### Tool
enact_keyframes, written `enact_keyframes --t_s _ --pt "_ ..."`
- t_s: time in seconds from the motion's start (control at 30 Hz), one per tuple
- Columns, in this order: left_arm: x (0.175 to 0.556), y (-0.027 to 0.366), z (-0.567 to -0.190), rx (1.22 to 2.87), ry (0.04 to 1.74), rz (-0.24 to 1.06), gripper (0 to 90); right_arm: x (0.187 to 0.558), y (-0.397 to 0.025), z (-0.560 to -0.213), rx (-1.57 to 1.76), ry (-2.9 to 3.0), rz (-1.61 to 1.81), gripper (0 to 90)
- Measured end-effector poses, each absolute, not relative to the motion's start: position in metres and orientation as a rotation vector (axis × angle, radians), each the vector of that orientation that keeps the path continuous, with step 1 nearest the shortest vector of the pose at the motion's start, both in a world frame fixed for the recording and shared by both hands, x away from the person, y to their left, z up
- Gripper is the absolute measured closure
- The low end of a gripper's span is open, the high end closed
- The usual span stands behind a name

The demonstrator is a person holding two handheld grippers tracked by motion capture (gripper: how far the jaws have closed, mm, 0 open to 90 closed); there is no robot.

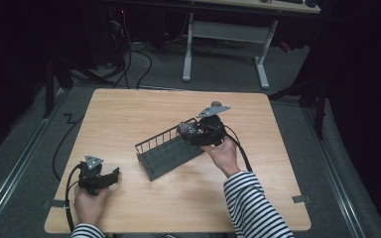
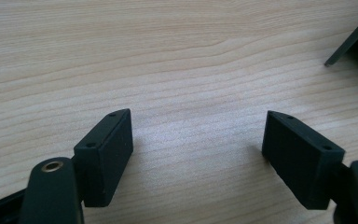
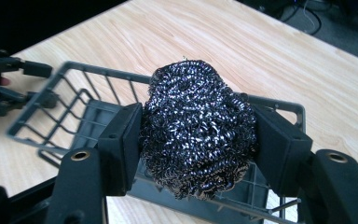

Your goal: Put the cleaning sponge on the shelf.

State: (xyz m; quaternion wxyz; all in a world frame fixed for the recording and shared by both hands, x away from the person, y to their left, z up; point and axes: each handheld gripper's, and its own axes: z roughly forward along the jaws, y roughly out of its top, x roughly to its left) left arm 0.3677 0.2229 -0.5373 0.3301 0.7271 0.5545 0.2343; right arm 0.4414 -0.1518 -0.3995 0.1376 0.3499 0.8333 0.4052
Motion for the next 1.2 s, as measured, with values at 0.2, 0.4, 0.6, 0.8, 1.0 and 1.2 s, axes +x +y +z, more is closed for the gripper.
enact_keyframes --t_s 0.2,0.4,0.6,0.8,1.0,1.2 --pt "0.368 0.223 -0.537 1.901 1.451 0.611 25.1 0.454 -0.148 -0.413 1.062 2.43 1.108 38.3" --pt "0.368 0.223 -0.537 1.902 1.45 0.612 25.1 0.46 -0.142 -0.424 1.082 2.457 1.049 37.8" --pt "0.368 0.223 -0.537 1.9 1.45 0.611 25.0 0.466 -0.139 -0.433 1.112 2.478 0.996 37.4" --pt "0.368 0.223 -0.537 1.902 1.449 0.61 24.9 0.467 -0.137 -0.437 1.111 2.495 0.961 35.8" --pt "0.368 0.223 -0.537 1.905 1.449 0.611 24.7 0.468 -0.143 -0.439 1.13 2.491 1.012 29.6" --pt "0.368 0.223 -0.537 1.905 1.449 0.615 24.9 0.462 -0.15 -0.43 1.098 2.461 1.084 24.6"
